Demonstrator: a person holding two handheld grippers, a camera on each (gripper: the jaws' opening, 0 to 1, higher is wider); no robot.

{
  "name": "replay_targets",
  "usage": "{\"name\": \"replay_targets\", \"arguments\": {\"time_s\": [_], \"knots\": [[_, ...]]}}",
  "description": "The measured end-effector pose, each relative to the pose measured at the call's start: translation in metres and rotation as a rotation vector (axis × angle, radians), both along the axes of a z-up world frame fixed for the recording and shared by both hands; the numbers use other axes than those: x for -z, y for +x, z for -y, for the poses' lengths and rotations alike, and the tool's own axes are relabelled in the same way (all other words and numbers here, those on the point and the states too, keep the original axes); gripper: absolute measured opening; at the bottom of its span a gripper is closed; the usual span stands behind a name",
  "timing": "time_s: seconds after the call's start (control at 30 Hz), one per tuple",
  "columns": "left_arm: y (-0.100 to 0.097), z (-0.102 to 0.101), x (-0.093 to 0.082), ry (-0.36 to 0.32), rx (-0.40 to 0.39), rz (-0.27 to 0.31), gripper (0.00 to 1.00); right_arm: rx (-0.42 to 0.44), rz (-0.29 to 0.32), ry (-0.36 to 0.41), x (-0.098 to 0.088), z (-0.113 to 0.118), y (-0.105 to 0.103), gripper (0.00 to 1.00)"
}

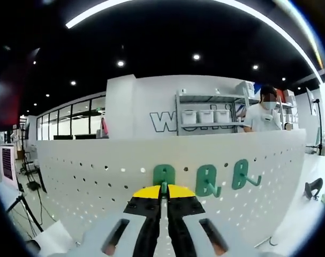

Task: Insert the hook assembly into the mounting plate slot until the hook locks in place.

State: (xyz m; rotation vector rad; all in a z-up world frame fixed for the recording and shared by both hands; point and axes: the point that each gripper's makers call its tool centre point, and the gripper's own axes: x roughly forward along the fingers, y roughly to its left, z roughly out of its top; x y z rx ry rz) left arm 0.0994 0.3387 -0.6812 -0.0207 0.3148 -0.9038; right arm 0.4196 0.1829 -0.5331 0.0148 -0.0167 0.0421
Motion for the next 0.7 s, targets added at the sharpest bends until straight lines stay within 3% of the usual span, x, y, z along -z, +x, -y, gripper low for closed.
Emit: {"name": "replay_targets", "arguments": {"time_s": [0.33, 0.7], "knots": [[0.0003, 0.0018, 0.0019, -0.003, 0.003, -0.009, 0.95, -0.005, 0.002, 0.013, -0.0033, 0.0005, -0.0004, 0.02], [-0.0003, -0.0001, 0.0024, -0.005, 0.0, -0.012, 0.95, -0.004, -0.057, 0.028, -0.0022, 0.0004, 0.0036, 0.01]]}}
